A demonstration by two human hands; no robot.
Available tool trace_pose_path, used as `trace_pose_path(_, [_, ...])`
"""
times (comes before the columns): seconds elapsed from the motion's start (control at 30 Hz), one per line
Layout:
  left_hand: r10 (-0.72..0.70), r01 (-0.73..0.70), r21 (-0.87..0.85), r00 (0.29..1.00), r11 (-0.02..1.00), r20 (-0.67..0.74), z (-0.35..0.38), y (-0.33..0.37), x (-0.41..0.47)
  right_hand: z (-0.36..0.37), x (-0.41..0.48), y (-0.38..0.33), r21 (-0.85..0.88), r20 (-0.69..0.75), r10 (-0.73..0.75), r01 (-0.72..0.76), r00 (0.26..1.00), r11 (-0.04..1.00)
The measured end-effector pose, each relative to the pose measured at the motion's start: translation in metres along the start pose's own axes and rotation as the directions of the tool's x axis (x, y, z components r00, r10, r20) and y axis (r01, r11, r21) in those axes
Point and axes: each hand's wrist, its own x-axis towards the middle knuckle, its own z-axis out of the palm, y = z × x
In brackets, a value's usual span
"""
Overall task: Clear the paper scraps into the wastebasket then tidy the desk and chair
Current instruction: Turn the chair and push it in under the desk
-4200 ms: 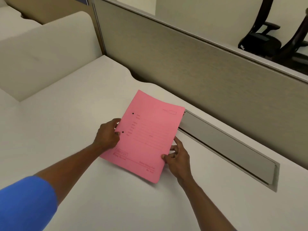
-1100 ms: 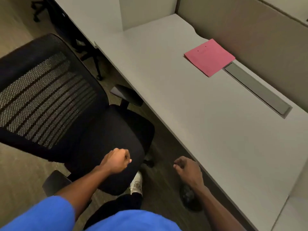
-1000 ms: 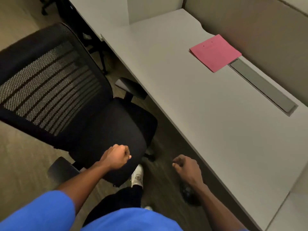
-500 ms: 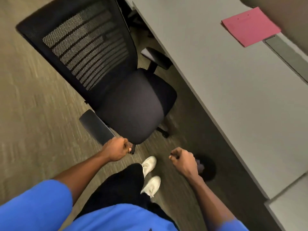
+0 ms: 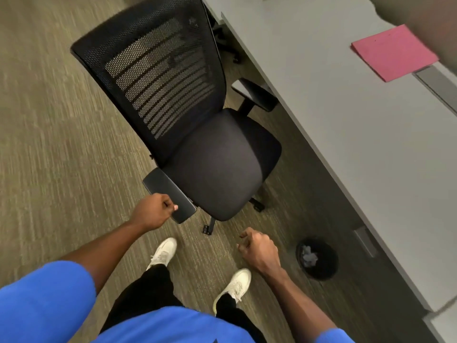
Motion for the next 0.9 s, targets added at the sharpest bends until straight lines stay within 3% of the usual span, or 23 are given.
trace_pose_path(0.33, [0.121,-0.145,-0.094,0.968,0.985,-0.218,-0.138,-0.078,0.109,0.054,0.057,-0.130,-0.131,-0.035,-0.048,0.043,0.998,0.990])
trace_pose_path(0.57, [0.163,-0.256,-0.247,0.926,0.935,-0.340,-0.250,-0.082,0.174,0.096,0.099,-0.202,-0.370,-0.031,-0.120,0.100,0.992,0.924])
trace_pose_path(0.7, [0.194,-0.302,-0.318,0.924,0.899,-0.331,-0.289,-0.076,0.205,0.108,0.117,-0.223,-0.437,-0.041,-0.128,0.097,0.991,0.894])
trace_pose_path(0.9, [0.279,-0.383,-0.578,0.923,0.721,-0.265,-0.277,-0.081,0.217,0.115,0.129,-0.232,-0.486,0.012,-0.115,0.106,0.993,0.868])
